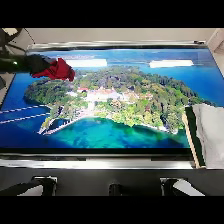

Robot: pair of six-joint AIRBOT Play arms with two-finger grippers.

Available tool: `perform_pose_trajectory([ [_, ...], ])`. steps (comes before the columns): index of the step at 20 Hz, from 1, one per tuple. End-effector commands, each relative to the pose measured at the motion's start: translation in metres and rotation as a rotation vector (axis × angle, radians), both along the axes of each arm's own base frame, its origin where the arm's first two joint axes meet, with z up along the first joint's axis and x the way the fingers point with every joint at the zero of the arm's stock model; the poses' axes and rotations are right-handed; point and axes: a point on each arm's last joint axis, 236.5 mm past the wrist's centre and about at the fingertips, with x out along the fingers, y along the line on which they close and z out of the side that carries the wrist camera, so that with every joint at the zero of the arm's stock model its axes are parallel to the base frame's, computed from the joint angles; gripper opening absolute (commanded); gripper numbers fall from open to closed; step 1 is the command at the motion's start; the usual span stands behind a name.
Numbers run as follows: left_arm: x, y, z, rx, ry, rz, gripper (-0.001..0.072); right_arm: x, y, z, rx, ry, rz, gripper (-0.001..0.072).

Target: Fold the shirts.

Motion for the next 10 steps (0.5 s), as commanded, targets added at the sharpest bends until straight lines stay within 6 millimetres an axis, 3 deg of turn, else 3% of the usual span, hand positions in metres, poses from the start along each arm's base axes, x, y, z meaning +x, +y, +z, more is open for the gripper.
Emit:
perform_pose_trajectory([
  [1, 0.017, 0.029, 0.050, 0.199, -0.193, 0.104, 0.0028, 0.127, -0.027, 0.138, -0.383, -0.469, 0.200, 0.0602],
  [2, 0.022, 0.052, 0.056, 0.339, -0.217, 0.200, 0.0028, 0.172, -0.007, 0.191, -0.498, -0.630, 0.312, 0.0597],
  [3, 0.025, 0.074, 0.055, 0.478, -0.221, 0.300, 0.0029, 0.213, 0.031, 0.236, -0.580, -0.775, 0.435, 0.0578],
  [4, 0.025, 0.085, 0.047, 0.558, -0.193, 0.351, 0.0031, 0.243, 0.081, 0.256, -0.584, -0.864, 0.549, 0.0573],
  [5, 0.023, 0.084, 0.025, 0.568, -0.112, 0.362, 0.0040, 0.263, 0.132, 0.253, -0.524, -0.891, 0.657, 0.0573],
  [6, 0.014, 0.079, -0.009, 0.550, 0.018, 0.351, 0.0129, 0.274, 0.182, 0.233, -0.427, -0.863, 0.765, 0.0573],
  [8, -0.032, 0.064, -0.100, 0.529, 0.402, 0.269, 0.0671, 0.267, 0.264, 0.155, -0.186, -0.637, 0.933, 0.0575],
  [10, -0.084, 0.040, -0.179, 0.527, 0.649, 0.087, 0.0701, 0.239, 0.309, 0.079, 0.020, -0.358, 1.025, 0.0608],
])
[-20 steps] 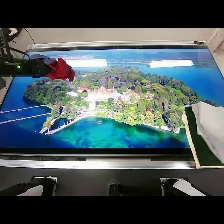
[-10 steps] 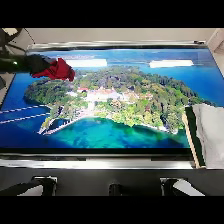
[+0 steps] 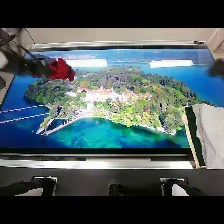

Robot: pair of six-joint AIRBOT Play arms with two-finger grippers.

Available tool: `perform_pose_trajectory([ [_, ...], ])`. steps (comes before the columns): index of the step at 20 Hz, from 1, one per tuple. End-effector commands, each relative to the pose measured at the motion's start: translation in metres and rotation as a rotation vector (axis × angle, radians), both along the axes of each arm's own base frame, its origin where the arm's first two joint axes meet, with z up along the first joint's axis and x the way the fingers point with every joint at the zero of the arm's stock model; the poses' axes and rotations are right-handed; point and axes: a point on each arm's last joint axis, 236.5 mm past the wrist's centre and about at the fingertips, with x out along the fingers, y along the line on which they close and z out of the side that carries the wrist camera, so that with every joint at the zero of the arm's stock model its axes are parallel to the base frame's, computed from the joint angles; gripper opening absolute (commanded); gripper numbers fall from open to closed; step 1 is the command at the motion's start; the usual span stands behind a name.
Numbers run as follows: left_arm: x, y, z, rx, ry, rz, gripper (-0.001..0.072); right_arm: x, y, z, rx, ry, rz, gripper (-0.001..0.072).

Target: Fold the shirts.

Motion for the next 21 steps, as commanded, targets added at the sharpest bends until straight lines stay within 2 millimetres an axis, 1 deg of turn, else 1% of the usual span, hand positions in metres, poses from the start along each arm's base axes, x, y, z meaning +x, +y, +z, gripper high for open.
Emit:
perform_pose_trajectory([
  [1, -0.086, -0.022, -0.105, -0.051, 0.397, -0.037, 0.0686, -0.042, 0.100, -0.089, 0.047, 0.420, 0.225, 0.0611],
  [2, -0.099, -0.029, -0.119, -0.104, 0.378, -0.018, 0.0686, -0.053, 0.109, -0.109, 0.050, 0.507, 0.249, 0.0611],
  [3, -0.107, -0.031, -0.127, -0.133, 0.332, -0.001, 0.0687, -0.059, 0.116, -0.121, 0.049, 0.549, 0.264, 0.0611],
  [4, -0.112, -0.031, -0.133, -0.150, 0.278, 0.006, 0.0687, -0.062, 0.121, -0.129, 0.045, 0.567, 0.277, 0.0613],
  [6, -0.113, -0.027, -0.134, -0.163, 0.207, 0.008, 0.0687, -0.062, 0.125, -0.136, 0.050, 0.570, 0.282, 0.0612],
  [8, -0.113, -0.028, -0.132, -0.165, 0.197, 0.005, 0.0688, -0.065, 0.124, -0.137, 0.048, 0.584, 0.281, 0.0613],
  [10, -0.110, -0.028, -0.132, -0.166, 0.188, 0.005, 0.0688, -0.065, 0.124, -0.137, 0.048, 0.584, 0.281, 0.0612],
  [21, -0.110, -0.028, -0.132, -0.167, 0.189, 0.005, 0.0687, -0.065, 0.124, -0.137, 0.048, 0.584, 0.281, 0.0612],
])
